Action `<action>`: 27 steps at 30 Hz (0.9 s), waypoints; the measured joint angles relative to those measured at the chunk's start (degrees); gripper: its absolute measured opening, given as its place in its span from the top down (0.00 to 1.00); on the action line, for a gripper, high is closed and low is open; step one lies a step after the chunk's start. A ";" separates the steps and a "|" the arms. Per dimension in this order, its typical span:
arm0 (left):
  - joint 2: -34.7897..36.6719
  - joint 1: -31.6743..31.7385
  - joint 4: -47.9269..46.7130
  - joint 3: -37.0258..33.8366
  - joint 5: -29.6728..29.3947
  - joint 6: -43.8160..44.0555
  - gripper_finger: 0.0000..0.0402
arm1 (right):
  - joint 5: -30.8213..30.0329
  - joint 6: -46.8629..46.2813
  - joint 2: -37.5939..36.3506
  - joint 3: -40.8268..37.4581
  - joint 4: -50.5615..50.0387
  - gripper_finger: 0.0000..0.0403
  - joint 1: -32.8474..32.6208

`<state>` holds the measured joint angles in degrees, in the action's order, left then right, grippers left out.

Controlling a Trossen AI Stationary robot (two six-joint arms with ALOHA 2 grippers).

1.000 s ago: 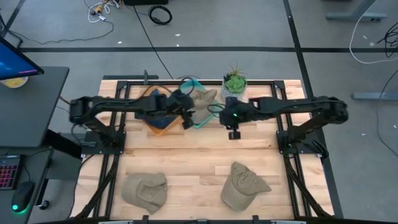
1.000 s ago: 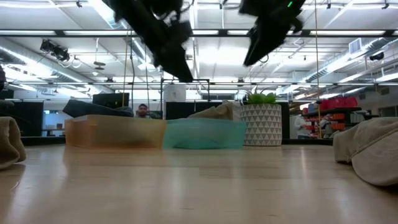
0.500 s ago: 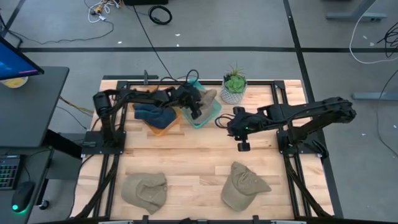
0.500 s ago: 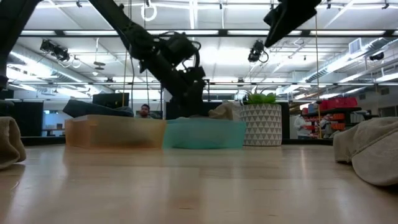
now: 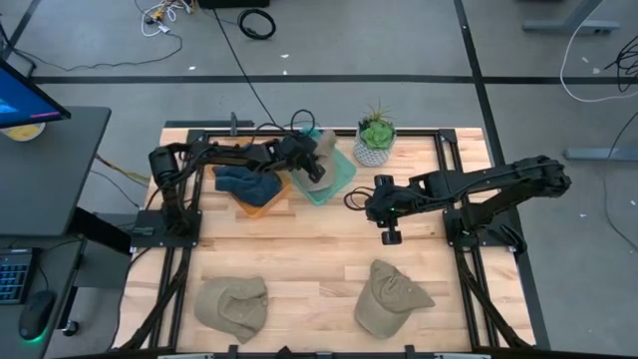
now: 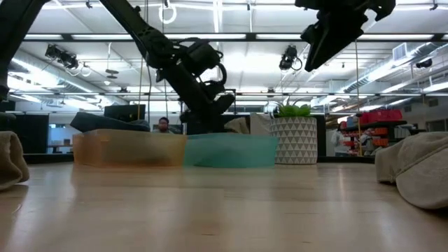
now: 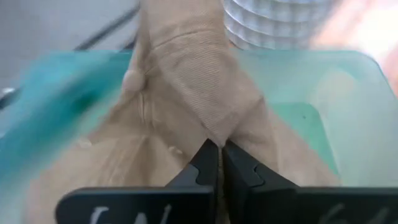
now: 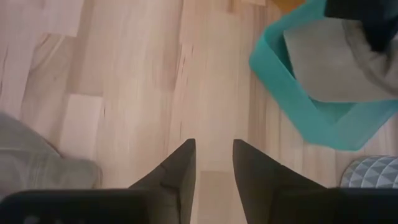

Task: Pick & Place hat
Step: Put the top brown cap into the blue bin

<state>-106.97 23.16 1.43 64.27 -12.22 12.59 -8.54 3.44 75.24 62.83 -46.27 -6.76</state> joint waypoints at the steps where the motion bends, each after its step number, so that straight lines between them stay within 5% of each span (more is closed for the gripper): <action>1: 0.60 -0.31 -0.85 0.00 -1.55 1.53 0.98 | 0.00 0.00 0.02 0.00 0.14 0.73 0.00; 11: 0.62 -3.73 -3.01 -0.02 -5.25 21.53 0.97 | 0.00 0.00 0.02 0.00 0.20 0.73 0.00; 27: 1.09 -4.70 -4.22 -0.02 -5.95 16.23 0.70 | 2.12 -7.45 0.02 0.00 -1.33 0.73 -0.39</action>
<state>-105.88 18.46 -2.78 64.25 -18.17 28.82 -6.42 -4.01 75.26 62.83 -47.60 -7.16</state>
